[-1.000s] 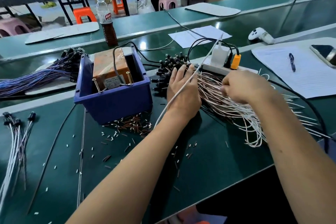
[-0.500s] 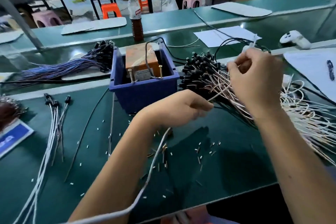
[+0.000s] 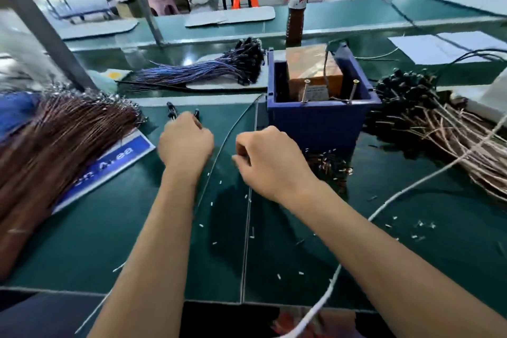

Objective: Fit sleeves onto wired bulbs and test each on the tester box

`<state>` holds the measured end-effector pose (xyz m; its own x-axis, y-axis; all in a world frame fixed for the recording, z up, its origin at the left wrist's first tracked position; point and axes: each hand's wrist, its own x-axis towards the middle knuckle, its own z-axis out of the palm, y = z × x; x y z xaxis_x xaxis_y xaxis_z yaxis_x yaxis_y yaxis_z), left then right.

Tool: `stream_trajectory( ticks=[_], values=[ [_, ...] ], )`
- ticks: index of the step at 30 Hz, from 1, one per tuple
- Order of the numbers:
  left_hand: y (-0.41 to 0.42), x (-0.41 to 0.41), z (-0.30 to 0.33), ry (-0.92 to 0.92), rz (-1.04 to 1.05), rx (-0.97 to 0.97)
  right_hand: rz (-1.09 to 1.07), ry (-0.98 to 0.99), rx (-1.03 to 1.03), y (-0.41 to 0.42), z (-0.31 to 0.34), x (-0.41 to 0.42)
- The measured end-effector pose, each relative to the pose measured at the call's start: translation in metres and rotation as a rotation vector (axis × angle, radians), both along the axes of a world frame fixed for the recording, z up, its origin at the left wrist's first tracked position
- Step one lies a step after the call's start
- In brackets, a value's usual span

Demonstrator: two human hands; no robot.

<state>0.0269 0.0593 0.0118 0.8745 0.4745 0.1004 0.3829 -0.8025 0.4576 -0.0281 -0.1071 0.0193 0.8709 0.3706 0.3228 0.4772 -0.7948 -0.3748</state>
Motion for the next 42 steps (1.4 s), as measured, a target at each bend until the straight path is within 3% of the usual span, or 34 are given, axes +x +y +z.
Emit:
stream_trajectory(
  ticks=[7, 11, 13, 16, 19, 22, 25, 27, 29, 34, 36, 37, 40, 42],
  values=[
    [0.028, 0.034, -0.015, 0.238, -0.047, 0.425, 0.065, 0.065, -0.131, 0.030, -0.001, 0.010],
    [0.029, 0.042, -0.005, 0.230, -0.083, 0.388, 0.030, 0.081, -0.059, 0.031, 0.004, 0.011],
    [0.024, 0.039, 0.011, 0.033, -0.092, 0.125, -0.041, 0.090, 0.038, 0.028, 0.008, 0.009],
    [0.003, 0.025, 0.048, -0.408, -0.145, -0.826, -0.134, 0.005, 0.227, 0.027, 0.018, 0.007],
    [-0.020, 0.010, 0.089, -0.563, -0.343, -1.521, -0.119, -0.098, 0.406, 0.032, 0.042, 0.006],
    [-0.043, -0.005, 0.119, -0.655, -0.471, -1.822, -0.072, -0.096, 0.634, 0.027, 0.065, 0.007],
    [-0.059, -0.016, 0.131, -0.719, -0.496, -1.972, -0.012, -0.022, 0.887, 0.007, 0.080, 0.008],
    [-0.063, -0.019, 0.132, -0.714, -0.529, -2.045, -0.001, 0.008, 0.881, -0.012, 0.087, 0.010],
    [-0.063, -0.021, 0.127, -0.702, -0.548, -2.094, -0.012, -0.027, 0.735, -0.037, 0.095, 0.013],
    [-0.056, -0.023, 0.103, -0.740, -0.533, -2.062, 0.043, -0.013, 0.405, -0.102, 0.101, 0.012],
    [-0.058, -0.025, 0.086, -0.718, -0.551, -1.887, 0.035, -0.020, 0.381, -0.120, 0.093, 0.011],
    [-0.062, -0.027, 0.076, -0.726, -0.573, -1.686, 0.027, -0.033, 0.386, -0.127, 0.087, 0.011],
    [-0.087, -0.031, 0.045, -0.745, -0.769, -0.793, -0.014, -0.095, 0.332, -0.140, 0.061, 0.010],
    [-0.108, -0.035, 0.026, -0.683, -0.941, -0.301, -0.043, -0.084, 0.290, -0.142, 0.039, 0.009]
  ],
)
